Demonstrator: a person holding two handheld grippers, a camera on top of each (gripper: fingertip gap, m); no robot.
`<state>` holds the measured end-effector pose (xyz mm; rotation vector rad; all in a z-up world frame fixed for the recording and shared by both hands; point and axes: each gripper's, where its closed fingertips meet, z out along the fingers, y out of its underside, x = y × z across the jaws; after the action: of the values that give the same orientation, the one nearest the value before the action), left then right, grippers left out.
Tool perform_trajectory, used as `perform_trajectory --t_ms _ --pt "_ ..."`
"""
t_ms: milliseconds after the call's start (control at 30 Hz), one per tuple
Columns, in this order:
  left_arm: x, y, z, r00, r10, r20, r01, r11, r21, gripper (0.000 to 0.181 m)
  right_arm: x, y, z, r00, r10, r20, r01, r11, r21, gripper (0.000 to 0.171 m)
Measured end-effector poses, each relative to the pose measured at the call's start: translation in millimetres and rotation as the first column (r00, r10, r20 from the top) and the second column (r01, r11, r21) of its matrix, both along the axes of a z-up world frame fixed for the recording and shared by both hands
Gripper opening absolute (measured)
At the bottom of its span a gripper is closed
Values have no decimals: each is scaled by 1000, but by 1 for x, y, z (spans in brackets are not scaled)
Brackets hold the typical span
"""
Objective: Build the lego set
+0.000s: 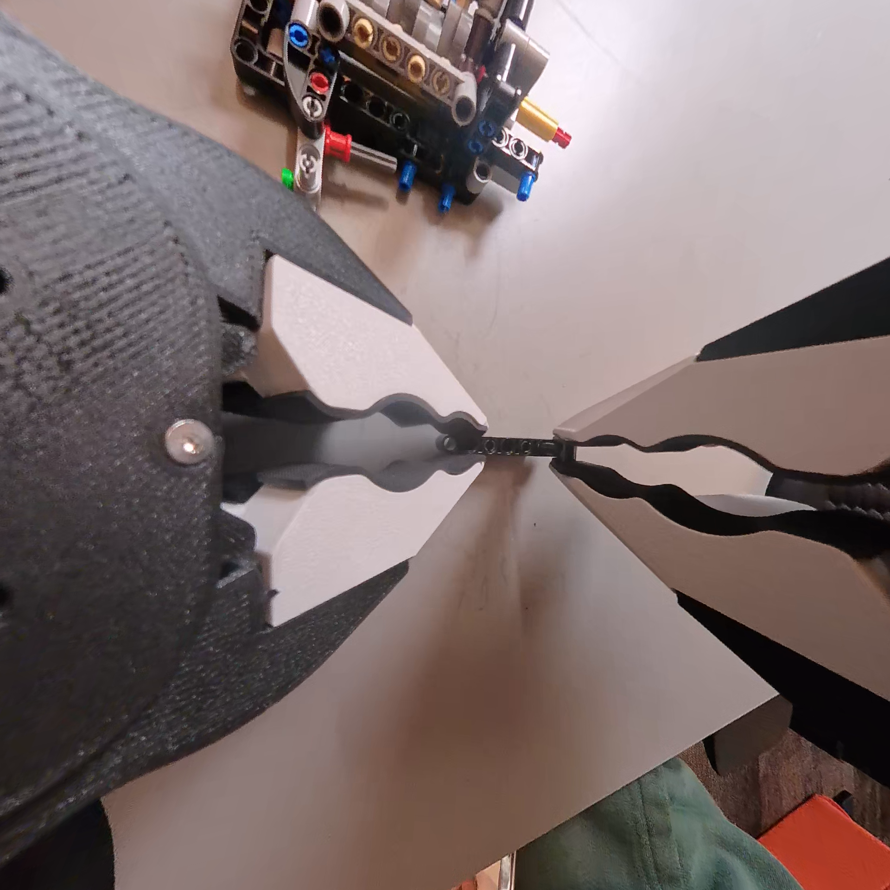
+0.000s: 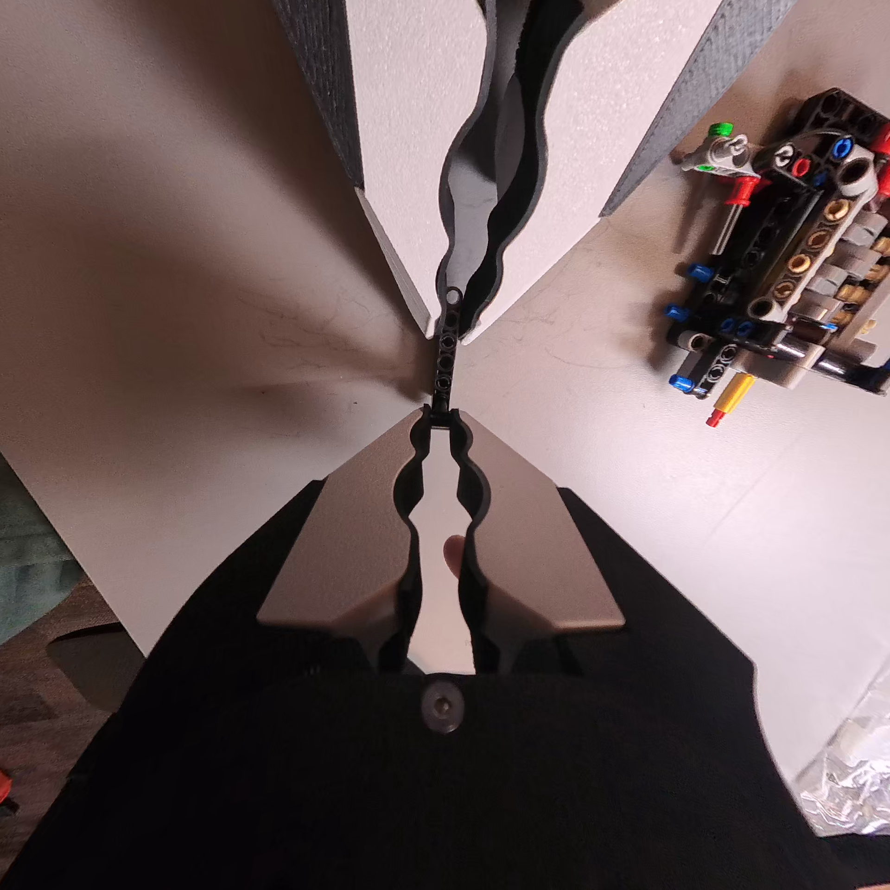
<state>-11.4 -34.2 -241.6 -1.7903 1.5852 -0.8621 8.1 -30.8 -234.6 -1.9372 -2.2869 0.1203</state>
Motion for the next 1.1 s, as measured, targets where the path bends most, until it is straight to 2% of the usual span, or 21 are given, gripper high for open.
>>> perform_trajectory --t_ms 33,233,367,600,767,900,1000,1100 --pt "0 0 0 1000 0 0 0 1000 0 7 0 0 0 1000 7 8 -7 1000 5 5" --pt "0 0 0 1000 -2 5 2 1000 -11 7 -1 0 1 998 51 33 -52 998 24 5" --pt "0 -1 1 1000 -7 14 8 997 -79 6 -1 0 1 992 120 49 -123 990 75 5" --pt "0 -3 1 999 -41 8 42 999 -35 7 -1 -3 1 926 345 154 -364 923 122 5" --pt "1 -5 1 998 -67 3 67 998 6 7 0 -7 1 820 516 248 -553 827 107 5" --pt "2 -8 1 995 -96 4 96 995 5 7 1 -10 1 641 673 368 -745 661 90 6" --pt "2 -9 1 994 -112 3 112 994 7 7 1 -13 1 533 734 420 -828 555 81 6" --pt "2 -9 1 993 -114 3 114 993 5 7 0 -13 1 508 750 423 -846 527 83 6"
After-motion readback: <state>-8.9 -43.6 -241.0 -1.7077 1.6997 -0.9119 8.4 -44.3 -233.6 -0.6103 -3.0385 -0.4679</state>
